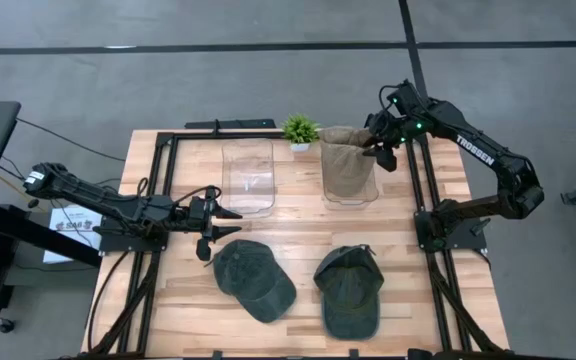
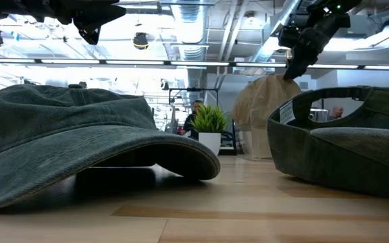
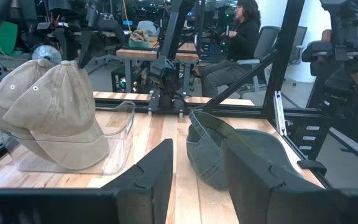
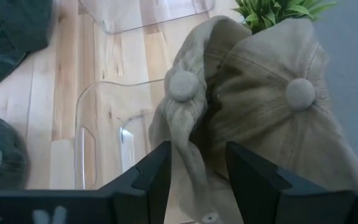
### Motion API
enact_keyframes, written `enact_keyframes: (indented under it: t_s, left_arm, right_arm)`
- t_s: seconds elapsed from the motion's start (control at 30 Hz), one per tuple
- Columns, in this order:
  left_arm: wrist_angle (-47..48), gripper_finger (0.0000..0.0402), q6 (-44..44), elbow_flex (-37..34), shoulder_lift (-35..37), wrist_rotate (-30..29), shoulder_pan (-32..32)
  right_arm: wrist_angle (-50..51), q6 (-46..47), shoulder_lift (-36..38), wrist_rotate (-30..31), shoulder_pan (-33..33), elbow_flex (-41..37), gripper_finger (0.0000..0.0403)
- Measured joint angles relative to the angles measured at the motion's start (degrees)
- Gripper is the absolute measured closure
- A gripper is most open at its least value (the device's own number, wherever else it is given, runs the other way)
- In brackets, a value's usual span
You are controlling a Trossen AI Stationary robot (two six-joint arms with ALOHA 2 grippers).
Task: Pick & Place hat
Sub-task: Put the brown cap into the right transparent bin, then put the right black cap into the left transparent container
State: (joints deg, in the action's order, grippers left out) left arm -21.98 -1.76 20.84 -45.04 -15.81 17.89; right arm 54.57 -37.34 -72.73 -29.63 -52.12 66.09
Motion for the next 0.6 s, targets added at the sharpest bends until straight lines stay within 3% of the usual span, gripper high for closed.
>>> enact_keyframes:
  t_s: [0.27, 0.6]
  left_arm:
    - [0.0, 0.0268, 0.0, 0.0, 0.0, 0.0, 0.0]
    - [0.0, 0.0268, 0.0, 0.0, 0.0, 0.0, 0.0]
  right_arm:
    - [2.6, 1.4, 0.0, 4.4, 0.0, 1.9, 0.0272]
    - [5.1, 1.4, 3.1, 4.5, -0.1, 5.0, 0.0274]
